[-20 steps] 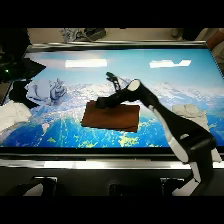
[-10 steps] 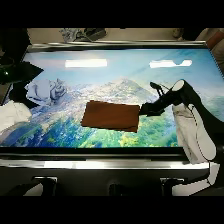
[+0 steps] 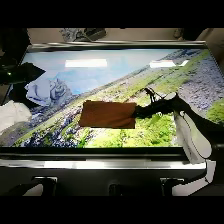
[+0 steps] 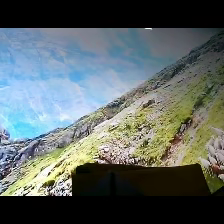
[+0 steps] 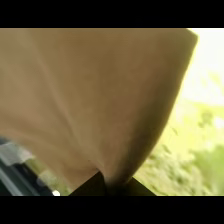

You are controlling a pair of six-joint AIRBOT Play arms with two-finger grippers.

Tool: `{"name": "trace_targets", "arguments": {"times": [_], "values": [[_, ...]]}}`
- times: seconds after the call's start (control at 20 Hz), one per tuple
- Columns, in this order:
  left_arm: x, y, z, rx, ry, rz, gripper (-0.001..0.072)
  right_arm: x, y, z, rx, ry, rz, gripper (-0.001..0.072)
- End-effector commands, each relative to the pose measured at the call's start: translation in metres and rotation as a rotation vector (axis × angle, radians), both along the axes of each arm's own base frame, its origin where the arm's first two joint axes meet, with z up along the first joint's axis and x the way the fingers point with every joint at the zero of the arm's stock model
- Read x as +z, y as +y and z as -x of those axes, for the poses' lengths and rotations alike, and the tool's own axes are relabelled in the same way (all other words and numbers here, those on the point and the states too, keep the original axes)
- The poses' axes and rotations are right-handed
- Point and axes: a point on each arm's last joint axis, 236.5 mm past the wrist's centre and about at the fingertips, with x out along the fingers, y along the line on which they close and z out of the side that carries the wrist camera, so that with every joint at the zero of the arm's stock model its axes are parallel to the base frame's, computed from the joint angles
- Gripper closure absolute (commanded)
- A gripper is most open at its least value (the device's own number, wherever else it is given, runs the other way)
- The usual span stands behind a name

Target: Fold the shirts.

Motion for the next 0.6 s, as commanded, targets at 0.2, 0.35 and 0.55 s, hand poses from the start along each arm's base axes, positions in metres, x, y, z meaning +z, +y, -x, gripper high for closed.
{"name": "trace_targets", "arguments": {"times": [0.2,0.35,0.55], "values": [[-0.014,-0.013,-0.004,-0.052,0.014,-0.023,0.067,0.143,-0.11,-0.055,-0.08,-0.35,0.148,0.0661],[-0.014,-0.013,-0.005,-0.051,0.014,-0.023,0.067,0.197,-0.19,-0.045,-0.22,-0.394,0.23,0.066],[-0.013,-0.013,-0.004,-0.051,0.012,-0.023,0.067,0.235,-0.265,-0.014,-0.388,-0.406,0.28,0.066]]}}
